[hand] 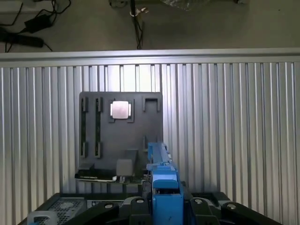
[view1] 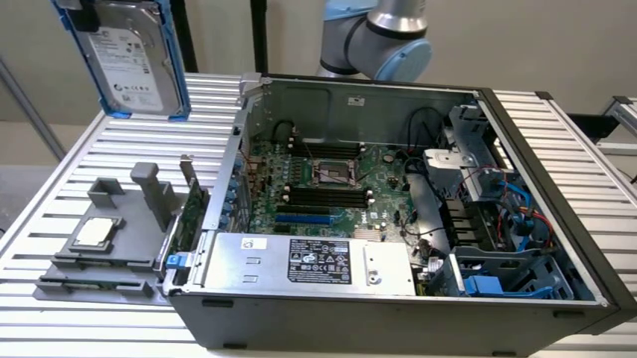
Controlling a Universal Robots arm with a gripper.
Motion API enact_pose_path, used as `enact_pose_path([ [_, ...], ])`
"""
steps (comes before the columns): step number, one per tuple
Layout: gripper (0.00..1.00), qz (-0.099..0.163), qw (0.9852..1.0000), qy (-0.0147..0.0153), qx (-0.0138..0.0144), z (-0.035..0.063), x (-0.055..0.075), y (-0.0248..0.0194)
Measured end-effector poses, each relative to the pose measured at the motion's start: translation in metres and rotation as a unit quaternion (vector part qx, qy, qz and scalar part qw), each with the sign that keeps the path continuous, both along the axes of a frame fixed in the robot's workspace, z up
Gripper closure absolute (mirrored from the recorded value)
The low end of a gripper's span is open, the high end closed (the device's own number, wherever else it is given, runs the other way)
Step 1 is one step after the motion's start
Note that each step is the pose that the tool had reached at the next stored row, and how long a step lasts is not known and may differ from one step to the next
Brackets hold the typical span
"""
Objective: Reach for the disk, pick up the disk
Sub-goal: 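Pick up the disk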
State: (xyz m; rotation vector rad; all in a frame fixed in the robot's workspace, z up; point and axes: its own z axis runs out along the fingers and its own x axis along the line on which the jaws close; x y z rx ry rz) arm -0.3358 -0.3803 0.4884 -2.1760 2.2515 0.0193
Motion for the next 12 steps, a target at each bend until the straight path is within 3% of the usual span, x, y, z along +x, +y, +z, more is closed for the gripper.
enact_pose_path([
  [5, 0.67, 0.000, 1.0000, 0.0005, 0.0032, 0.0131, 0.023, -0.0005],
  [12, 0.67, 0.000, 1.0000, 0.0006, 0.0046, 0.0176, 0.054, -0.0027],
])
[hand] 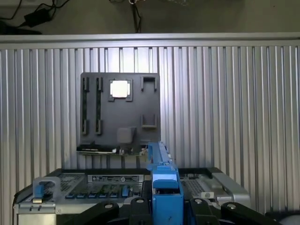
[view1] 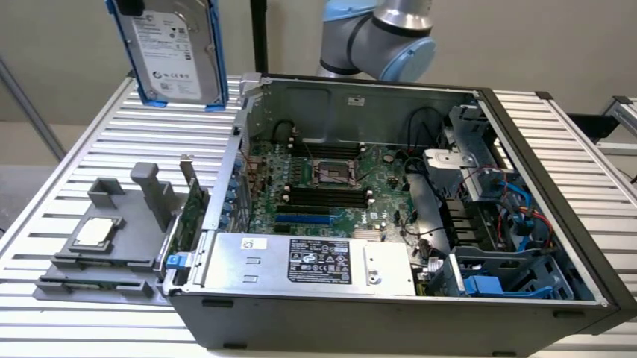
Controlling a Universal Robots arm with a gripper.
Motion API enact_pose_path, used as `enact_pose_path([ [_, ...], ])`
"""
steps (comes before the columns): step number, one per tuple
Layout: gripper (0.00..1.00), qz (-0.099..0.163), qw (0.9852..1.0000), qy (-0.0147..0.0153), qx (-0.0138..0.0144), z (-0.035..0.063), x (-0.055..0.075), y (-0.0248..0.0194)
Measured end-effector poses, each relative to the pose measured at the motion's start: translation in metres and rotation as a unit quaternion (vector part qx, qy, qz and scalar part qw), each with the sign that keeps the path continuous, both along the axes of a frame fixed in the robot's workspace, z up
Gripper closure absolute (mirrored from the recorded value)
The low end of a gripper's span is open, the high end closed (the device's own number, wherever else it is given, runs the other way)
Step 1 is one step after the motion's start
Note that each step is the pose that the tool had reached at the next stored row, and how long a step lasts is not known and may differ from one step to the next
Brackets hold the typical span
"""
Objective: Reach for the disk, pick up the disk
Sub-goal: 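Pick up the disk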
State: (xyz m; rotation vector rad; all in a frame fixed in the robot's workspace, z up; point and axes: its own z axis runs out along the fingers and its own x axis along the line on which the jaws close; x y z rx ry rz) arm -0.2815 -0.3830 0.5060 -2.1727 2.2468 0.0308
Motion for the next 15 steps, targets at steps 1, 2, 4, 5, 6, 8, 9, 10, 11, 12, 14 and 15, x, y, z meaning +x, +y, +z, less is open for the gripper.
enact_pose_path([
  [1, 0.67, 0.000, 1.0000, 0.0000, 0.0000, 0.0000, 0.005, -0.0009],
  [2, 0.67, 0.000, 1.0000, 0.0000, 0.0000, 0.0001, 0.009, -0.0018],
  [4, 0.67, 0.000, 1.0000, 0.0000, 0.0000, 0.0000, 0.018, -0.0036],
  [5, 0.67, 0.000, 1.0000, 0.0000, 0.0000, 0.0000, 0.023, -0.0044],
  [6, 0.67, 0.000, 1.0000, 0.0000, 0.0000, 0.0000, 0.027, -0.0052],
  [8, 0.67, 0.000, 1.0000, 0.0000, 0.0001, 0.0000, 0.036, -0.0071],
  [9, 0.67, 0.000, 1.0000, 0.0000, 0.0000, 0.0000, 0.041, -0.0082],
  [10, 0.67, 0.000, 1.0000, 0.0000, 0.0000, 0.0001, 0.045, -0.0094],
  [11, 0.67, 0.000, 1.0000, 0.0000, 0.0000, 0.0000, 0.050, -0.0107],
  [12, 0.67, 0.000, 1.0000, 0.0000, 0.0000, 0.0001, 0.055, -0.0119],
  [14, 0.67, 0.000, 1.0000, 0.0000, 0.0000, 0.0000, 0.064, -0.0145],
  [15, 0.67, 0.000, 1.0000, 0.0000, 0.0000, 0.0000, 0.068, -0.0157],
])
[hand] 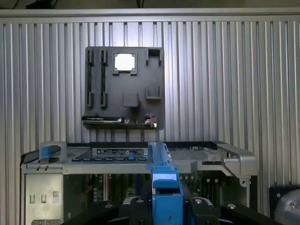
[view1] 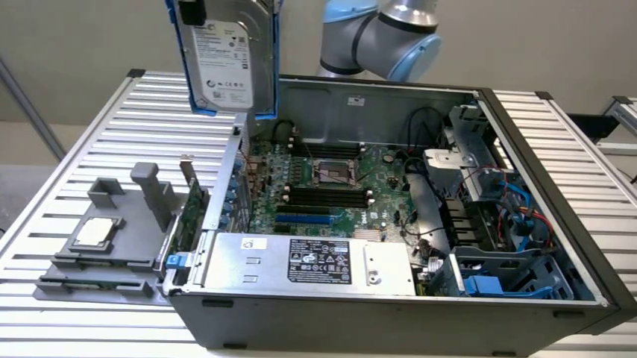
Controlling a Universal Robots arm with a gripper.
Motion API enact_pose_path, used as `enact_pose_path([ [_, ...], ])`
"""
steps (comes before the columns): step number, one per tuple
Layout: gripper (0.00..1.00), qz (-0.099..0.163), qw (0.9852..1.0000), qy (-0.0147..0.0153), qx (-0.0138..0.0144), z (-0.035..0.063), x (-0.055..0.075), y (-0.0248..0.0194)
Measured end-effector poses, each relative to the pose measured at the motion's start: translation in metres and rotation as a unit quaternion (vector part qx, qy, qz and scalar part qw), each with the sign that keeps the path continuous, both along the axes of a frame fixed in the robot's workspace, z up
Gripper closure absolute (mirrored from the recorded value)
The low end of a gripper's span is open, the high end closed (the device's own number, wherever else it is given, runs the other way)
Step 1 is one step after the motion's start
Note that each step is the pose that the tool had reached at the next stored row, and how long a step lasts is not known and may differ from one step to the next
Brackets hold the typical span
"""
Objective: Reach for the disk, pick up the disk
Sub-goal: 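Pick up the disk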
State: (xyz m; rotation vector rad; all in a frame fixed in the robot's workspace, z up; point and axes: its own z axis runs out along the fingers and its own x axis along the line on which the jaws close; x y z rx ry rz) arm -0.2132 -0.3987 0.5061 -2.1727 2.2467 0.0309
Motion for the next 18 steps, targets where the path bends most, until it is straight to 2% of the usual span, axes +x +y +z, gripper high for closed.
enact_pose_path([
  [18, 0.67, 0.000, 1.0000, 0.0000, 0.0000, -0.0003, 0.082, -0.0246],
])
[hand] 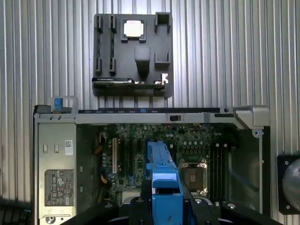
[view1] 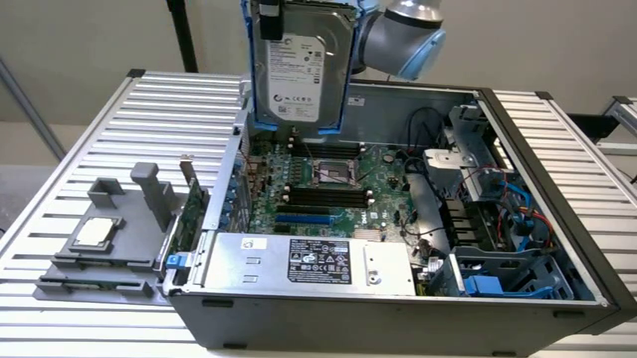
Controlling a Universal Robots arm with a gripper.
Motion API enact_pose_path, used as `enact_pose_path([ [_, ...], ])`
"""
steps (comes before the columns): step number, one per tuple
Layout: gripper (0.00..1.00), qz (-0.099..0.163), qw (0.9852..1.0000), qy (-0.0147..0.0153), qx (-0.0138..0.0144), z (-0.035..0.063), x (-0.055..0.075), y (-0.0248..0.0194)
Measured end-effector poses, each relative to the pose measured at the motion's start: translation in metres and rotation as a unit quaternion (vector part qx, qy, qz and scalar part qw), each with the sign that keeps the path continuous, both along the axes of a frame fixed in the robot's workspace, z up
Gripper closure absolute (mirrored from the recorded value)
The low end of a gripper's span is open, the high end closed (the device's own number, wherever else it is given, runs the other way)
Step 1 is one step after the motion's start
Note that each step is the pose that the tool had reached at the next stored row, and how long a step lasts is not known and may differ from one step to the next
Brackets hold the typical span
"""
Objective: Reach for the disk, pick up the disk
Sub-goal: 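Pick up the disk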
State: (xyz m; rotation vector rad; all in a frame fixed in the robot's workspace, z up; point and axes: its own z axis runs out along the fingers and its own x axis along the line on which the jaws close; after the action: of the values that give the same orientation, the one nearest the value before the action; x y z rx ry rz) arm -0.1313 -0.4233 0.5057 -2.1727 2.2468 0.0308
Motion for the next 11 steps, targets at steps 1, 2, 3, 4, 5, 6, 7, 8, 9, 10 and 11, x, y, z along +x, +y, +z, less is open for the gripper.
enact_pose_path([
  [1, 0.67, 0.000, 1.0000, 0.0000, 0.0000, 0.0000, 0.005, -0.0014],
  [2, 0.67, 0.000, 1.0000, 0.0000, 0.0000, -0.0001, 0.009, -0.0027],
  [3, 0.67, 0.000, 1.0000, 0.0000, 0.0000, -0.0001, 0.014, -0.0040],
  [4, 0.67, 0.000, 1.0000, 0.0000, -0.0001, -0.0001, 0.018, -0.0052],
  [5, 0.67, 0.000, 1.0000, 0.0000, 0.0000, -0.0002, 0.022, -0.0064],
  [6, 0.67, 0.000, 1.0000, 0.0000, 0.0000, -0.0003, 0.027, -0.0077],
  [7, 0.67, 0.000, 1.0000, 0.0000, 0.0001, -0.0004, 0.032, -0.0088],
  [8, 0.67, 0.000, 1.0000, 0.0000, 0.0001, -0.0004, 0.036, -0.0100],
  [9, 0.67, 0.000, 1.0000, 0.0000, 0.0000, -0.0005, 0.041, -0.0111],
  [10, 0.67, 0.000, 1.0000, 0.0000, 0.0000, -0.0005, 0.045, -0.0123],
  [11, 0.67, 0.000, 1.0000, 0.0000, 0.0000, -0.0005, 0.050, -0.0136],
])
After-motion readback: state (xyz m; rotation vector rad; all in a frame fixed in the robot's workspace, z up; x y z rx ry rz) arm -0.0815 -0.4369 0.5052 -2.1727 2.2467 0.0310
